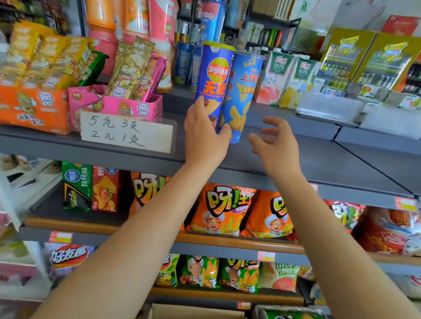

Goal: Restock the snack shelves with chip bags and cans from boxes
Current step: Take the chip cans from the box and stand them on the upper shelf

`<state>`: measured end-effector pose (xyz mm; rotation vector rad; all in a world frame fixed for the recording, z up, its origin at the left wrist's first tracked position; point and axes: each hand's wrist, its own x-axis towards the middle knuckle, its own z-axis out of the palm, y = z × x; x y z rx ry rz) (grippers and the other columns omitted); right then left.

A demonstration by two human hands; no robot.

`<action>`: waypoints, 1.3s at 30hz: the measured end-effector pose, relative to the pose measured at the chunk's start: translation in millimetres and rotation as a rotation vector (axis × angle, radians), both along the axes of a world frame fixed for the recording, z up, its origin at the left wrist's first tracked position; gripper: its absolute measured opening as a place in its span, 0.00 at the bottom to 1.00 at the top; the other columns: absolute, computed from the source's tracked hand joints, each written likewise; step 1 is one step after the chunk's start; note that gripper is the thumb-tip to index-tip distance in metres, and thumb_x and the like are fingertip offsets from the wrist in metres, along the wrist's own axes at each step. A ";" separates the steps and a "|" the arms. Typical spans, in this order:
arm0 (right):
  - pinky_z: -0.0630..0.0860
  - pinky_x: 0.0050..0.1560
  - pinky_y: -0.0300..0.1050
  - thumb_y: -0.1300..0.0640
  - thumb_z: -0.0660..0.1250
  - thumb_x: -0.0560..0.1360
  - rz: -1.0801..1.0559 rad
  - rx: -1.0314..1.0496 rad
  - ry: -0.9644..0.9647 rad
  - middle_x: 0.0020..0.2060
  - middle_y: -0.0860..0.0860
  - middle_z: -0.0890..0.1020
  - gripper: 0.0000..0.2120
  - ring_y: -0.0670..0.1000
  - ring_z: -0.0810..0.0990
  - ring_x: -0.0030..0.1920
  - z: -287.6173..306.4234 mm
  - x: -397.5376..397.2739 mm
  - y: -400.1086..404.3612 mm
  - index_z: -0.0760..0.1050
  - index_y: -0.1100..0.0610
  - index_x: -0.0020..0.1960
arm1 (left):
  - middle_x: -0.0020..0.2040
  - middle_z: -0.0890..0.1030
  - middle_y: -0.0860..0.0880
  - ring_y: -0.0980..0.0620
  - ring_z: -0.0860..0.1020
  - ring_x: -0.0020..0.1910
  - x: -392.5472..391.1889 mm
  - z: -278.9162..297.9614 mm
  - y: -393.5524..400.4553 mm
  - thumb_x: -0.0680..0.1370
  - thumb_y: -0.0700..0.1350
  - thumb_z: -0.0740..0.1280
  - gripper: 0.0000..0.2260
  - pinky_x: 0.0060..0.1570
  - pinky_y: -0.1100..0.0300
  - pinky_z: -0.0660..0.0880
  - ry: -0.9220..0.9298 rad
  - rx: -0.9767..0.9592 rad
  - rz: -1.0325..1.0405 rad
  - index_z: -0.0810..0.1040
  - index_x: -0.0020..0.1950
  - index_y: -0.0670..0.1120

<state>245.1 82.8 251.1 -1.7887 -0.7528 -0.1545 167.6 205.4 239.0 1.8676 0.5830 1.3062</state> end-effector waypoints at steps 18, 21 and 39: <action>0.68 0.67 0.55 0.42 0.72 0.70 0.155 -1.340 0.397 0.65 0.49 0.75 0.28 0.56 0.72 0.68 -430.9 -116.1 -454.1 0.73 0.47 0.68 | 0.44 0.83 0.45 0.51 0.79 0.34 -122.1 -370.1 -313.1 0.81 0.44 0.64 0.06 0.34 0.64 0.74 1.102 -0.810 -0.577 0.80 0.51 0.45; 0.55 0.75 0.63 0.44 0.71 0.73 0.230 -1.414 0.225 0.73 0.45 0.65 0.36 0.52 0.60 0.75 -436.3 -120.6 -468.7 0.60 0.43 0.76 | 0.46 0.83 0.46 0.51 0.80 0.36 -129.4 -387.1 -354.9 0.81 0.46 0.64 0.06 0.39 0.59 0.74 1.197 -0.883 -0.562 0.79 0.51 0.46; 0.64 0.73 0.58 0.46 0.75 0.70 0.608 -1.557 -0.031 0.75 0.53 0.61 0.41 0.58 0.58 0.76 -437.4 -70.2 -470.9 0.59 0.51 0.76 | 0.41 0.82 0.47 0.52 0.80 0.34 -135.0 -400.2 -420.3 0.81 0.46 0.65 0.06 0.35 0.61 0.74 1.049 -1.185 -0.182 0.78 0.52 0.45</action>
